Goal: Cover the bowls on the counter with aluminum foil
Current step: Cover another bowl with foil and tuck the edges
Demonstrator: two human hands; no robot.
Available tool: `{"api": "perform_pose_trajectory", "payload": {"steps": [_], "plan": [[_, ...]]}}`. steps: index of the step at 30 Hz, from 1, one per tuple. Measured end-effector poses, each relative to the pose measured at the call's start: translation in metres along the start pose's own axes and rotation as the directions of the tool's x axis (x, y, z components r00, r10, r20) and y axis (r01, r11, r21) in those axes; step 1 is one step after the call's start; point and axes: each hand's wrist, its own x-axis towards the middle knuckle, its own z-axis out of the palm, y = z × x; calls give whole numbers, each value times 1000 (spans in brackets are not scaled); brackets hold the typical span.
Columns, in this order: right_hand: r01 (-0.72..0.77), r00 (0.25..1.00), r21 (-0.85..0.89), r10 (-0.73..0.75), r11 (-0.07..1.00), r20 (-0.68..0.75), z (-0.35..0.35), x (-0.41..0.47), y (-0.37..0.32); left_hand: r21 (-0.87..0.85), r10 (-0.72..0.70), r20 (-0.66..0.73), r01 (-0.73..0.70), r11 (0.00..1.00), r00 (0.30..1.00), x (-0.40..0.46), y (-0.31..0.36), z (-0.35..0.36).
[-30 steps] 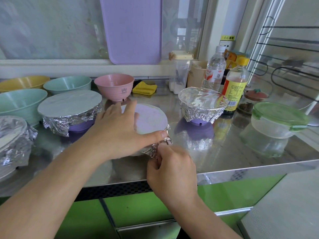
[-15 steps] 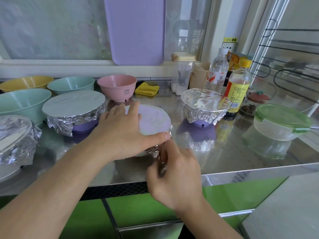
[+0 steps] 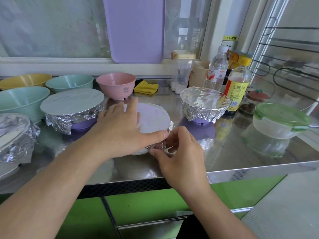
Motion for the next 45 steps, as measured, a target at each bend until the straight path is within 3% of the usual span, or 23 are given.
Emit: {"api": "perform_pose_trajectory", "payload": {"steps": [6, 15, 22, 25, 30, 33, 36, 39, 45], "plan": [[-10, 1000, -18, 10, 1000, -6, 3, -4, 0, 8, -6, 12, 6, 1000, 1000, 0, -3, 0], [152, 974, -403, -206, 902, -93, 8, -6, -7, 14, 0, -1, 0, 1000, 1000, 1, -2, 1], [185, 968, -521, -246, 833, -48, 15, -9, -14, -1, 4, -7, -4, 1000, 1000, 1, -2, 1], [247, 958, -473, -286, 846, -11, 16, -11, -13, -9, 1, -4, -1, 1000, 1000, 2, -2, 2], [393, 912, -259, -338, 882, 233, 3, -8, -2, -75, -13, 11, 14, 997, 1000, 3, -7, -2], [349, 894, -108, -296, 931, 335, -15, 6, 5, -31, 9, 0, -9, 999, 1000, 1, -5, -2], [170, 939, 6, -164, 985, 304, -36, 19, 7, -33, 13, 10, -13, 999, 1000, 0, -4, -4], [96, 960, 32, -101, 995, 262, -40, 30, 5, -53, 23, 26, -22, 998, 999, -1, -5, -5], [90, 977, -154, -58, 984, 205, -12, 28, 4, -63, 32, 28, -30, 998, 999, -3, -5, -6]]}}
